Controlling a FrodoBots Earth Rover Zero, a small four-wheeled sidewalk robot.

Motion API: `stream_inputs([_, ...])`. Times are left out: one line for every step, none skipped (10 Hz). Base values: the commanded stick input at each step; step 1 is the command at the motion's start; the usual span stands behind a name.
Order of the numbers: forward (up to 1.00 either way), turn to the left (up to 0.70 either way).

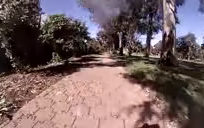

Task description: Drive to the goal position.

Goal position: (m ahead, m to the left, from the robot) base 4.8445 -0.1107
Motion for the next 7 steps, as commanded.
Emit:
stream_inputs([0.70,0.00])
stream_inputs([0.70,0.00])
stream_inputs([0.70,0.00])
stream_inputs([0.70,0.00])
stream_inputs([0.70,0.00])
stream_inputs([0.70,0.00])
stream_inputs([0.70,0.00])
